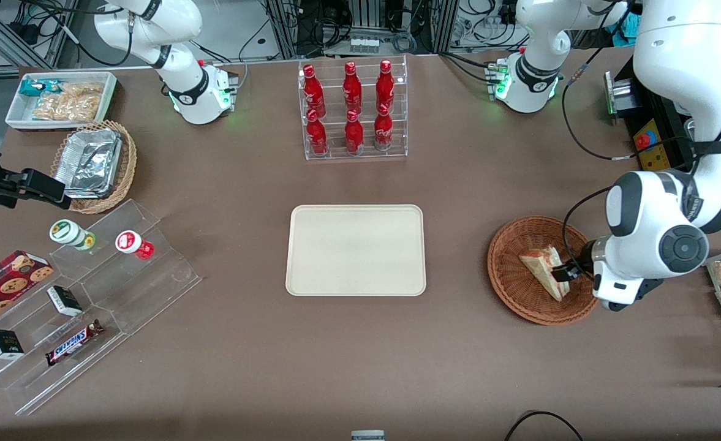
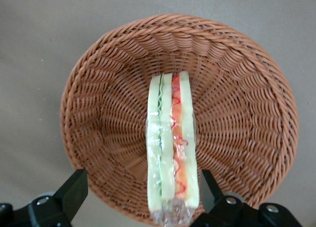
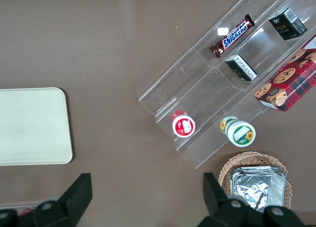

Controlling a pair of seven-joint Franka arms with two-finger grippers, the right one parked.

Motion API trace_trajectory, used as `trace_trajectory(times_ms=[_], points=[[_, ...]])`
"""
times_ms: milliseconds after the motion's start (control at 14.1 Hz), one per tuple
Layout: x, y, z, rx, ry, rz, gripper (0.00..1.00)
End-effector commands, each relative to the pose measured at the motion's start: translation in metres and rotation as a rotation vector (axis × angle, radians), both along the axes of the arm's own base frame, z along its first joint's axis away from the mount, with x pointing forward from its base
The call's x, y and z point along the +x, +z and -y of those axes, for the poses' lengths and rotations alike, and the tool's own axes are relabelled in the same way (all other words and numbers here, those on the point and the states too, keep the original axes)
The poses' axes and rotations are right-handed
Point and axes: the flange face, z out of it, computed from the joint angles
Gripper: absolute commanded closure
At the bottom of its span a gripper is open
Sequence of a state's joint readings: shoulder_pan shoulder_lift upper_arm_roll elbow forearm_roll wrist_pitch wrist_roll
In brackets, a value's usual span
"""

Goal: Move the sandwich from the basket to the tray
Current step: 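Lower the left gripper and close it on the wrapped sandwich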

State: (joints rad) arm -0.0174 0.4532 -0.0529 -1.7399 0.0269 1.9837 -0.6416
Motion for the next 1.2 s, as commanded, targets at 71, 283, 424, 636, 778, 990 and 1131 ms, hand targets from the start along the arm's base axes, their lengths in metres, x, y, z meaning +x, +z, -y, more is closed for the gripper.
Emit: trace_trajectory(times_ms=[71, 283, 424, 636, 778, 990, 1131], points=[[-0.004, -0.011, 0.008, 0.013, 0.093, 0.009, 0.00], [-0.020, -0.037, 0.014, 0.013, 0.086, 0.003, 0.00], [-0.026, -0.054, 0.017, 0.009, 0.082, 0.019, 0.00], [-0.028, -0.071, 0.019, 0.005, 0.078, 0.031, 0.11], [-0.028, -0.074, 0.019, 0.005, 0.076, 0.025, 0.53], [-0.022, -0.054, 0.036, 0.000, 0.043, 0.042, 0.77], [-0.011, -0.019, 0.056, 0.006, 0.013, 0.018, 0.77]])
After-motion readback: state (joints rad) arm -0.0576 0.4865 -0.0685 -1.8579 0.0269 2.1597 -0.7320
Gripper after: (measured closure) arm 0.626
